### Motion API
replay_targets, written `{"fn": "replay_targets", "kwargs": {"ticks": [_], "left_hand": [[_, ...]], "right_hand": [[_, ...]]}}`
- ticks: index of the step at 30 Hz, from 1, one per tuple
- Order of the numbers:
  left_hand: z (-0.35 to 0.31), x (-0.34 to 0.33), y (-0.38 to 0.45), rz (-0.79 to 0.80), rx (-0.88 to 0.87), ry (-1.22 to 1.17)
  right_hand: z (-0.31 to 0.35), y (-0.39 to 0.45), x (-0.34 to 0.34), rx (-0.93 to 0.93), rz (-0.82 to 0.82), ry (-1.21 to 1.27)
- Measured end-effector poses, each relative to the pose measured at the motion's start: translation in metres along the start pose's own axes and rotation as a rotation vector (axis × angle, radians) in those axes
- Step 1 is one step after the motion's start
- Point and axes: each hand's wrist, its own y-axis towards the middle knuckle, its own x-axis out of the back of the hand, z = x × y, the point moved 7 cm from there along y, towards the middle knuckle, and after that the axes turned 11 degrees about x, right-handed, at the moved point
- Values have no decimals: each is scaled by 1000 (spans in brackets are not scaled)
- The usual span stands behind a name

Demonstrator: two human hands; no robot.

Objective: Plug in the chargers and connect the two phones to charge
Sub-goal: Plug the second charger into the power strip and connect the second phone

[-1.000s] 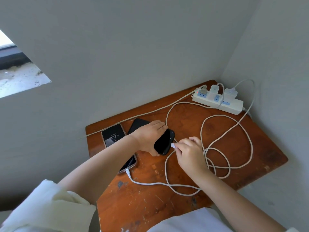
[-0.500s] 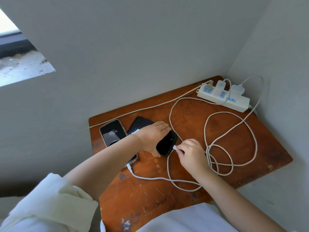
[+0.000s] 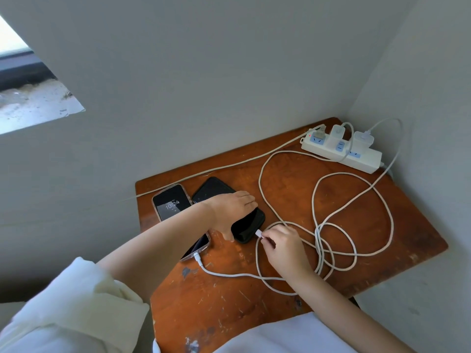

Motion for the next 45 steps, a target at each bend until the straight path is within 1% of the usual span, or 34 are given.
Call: {"fn": "replay_targets", "kwargs": {"ticks": [3,7,9,11,12,15,16,18,21,27,32,34,35,39,40,42,45], "left_hand": [[3,-3,1,31,0,14],[8,-5,1,69,-22,73],[7,-4,2,73,-29,100],[6,-1,3,66,-33,112],[5,1,3,63,-38,121],[3,5,4,59,-60,160],[2,6,3,59,-64,170],[3,7,3,63,-51,162],[7,8,2,65,-24,137],[11,6,3,48,-1,118],[9,0,2,51,34,145],[8,-1,-4,2,80,41],[7,-2,-9,-48,116,-35],[-8,-17,-42,-388,304,-381],[-15,-26,-51,-447,353,-444],[-27,-44,-65,-485,440,-522],[-38,-62,-73,-508,530,-561]], "right_hand": [[-5,-3,-2,-5,49,23],[-15,-2,6,-5,-16,36],[-18,-1,10,3,-31,-8],[-24,0,9,0,-4,-102],[-29,1,6,-25,49,-139],[-47,-1,-15,-131,328,-220],[-52,-3,-21,-136,385,-249],[-56,-4,-30,-125,445,-290],[-57,-7,-34,-117,449,-325],[-52,-7,-32,-95,355,-320],[-56,-9,-36,-103,382,-342],[-57,-9,-38,-103,390,-350],[-57,-9,-38,-101,386,-349],[-55,-7,-35,-91,364,-354],[-55,-7,-35,-91,368,-359],[-55,-8,-36,-91,379,-369],[-56,-8,-37,-86,395,-387]]}}
